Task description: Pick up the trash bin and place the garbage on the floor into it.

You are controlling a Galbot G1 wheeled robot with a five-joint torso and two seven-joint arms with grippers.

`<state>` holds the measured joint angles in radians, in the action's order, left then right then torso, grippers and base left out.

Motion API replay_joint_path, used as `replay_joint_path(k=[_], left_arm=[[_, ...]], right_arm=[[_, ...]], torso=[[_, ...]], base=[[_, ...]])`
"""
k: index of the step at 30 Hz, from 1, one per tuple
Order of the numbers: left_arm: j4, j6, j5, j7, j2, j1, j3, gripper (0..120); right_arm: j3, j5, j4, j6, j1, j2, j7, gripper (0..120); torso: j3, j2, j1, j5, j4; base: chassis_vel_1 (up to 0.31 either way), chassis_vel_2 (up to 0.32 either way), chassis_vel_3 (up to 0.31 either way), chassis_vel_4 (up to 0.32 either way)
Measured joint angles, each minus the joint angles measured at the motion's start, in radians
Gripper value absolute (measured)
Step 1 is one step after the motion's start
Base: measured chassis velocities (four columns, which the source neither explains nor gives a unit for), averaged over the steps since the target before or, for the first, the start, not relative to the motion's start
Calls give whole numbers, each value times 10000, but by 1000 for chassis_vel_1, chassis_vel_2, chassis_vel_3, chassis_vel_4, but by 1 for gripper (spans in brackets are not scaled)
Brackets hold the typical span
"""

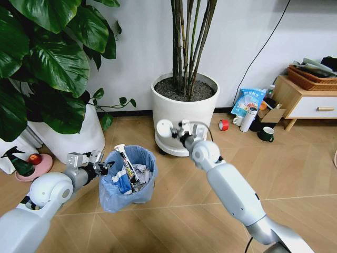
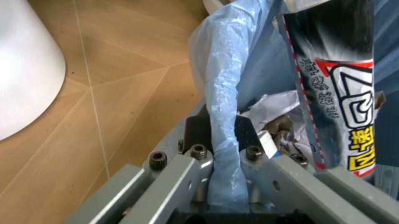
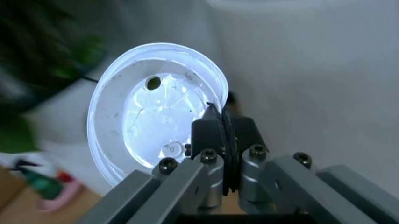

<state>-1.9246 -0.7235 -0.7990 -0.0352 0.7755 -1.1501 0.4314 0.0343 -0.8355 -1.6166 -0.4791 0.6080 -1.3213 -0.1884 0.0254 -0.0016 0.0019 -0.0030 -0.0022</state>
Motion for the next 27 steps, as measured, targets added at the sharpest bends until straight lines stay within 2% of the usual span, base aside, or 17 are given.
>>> replay_joint_path(k=[3, 6, 8, 16, 21, 24, 25, 27], left_arm=[[24, 10, -15, -2, -4, 1, -57, 0], [28, 10, -16, -2, -3, 1, -79, 0], [54, 4, -21, 19, -4, 42, -127, 0], [60, -26, -126, 114, -9, 123, -203, 0], [88, -46, -139, 128, 28, 171, -239, 0], [105, -57, -154, 130, 34, 218, -242, 0], [105, -57, -154, 130, 34, 218, -242, 0], [106, -65, -164, 132, 24, 224, -242, 0]], right_arm=[[-416, -657, -1547, -320, -138, 423, 183, 0], [-698, -881, -2004, -410, -133, 606, 192, 0], [-1356, -1044, -2649, -481, 48, 1011, 201, 0], [-2338, -1034, -3159, -535, 457, 1734, 296, 0], [-2510, -1038, -3326, -1174, 525, 1992, 683, 0], [-2614, -1060, -3309, -1269, 500, 1924, 736, 14], [-2614, -1060, -3309, -1269, 500, 1924, 736, 14], [-2724, -1061, -3262, -1271, 471, 1879, 741, 25]], torso=[[0, 1, 0, -1, 0], [0, 2, -1, -1, 0], [0, 2, 0, -1, 0], [0, 2, -1, 0, -1], [0, 2, -1, 0, -1], [0, 2, -1, 0, -1], [0, 2, -1, 0, -1], [0, 2, -1, 0, 0]], base=[[0, 0, 0, 0], [0, 0, 0, 0], [0, 0, 0, 0], [0, 0, 0, 0], [0, 0, 0, 0], [0, 0, 0, 0], [0, 0, 0, 0], [0, 0, 0, 0]])
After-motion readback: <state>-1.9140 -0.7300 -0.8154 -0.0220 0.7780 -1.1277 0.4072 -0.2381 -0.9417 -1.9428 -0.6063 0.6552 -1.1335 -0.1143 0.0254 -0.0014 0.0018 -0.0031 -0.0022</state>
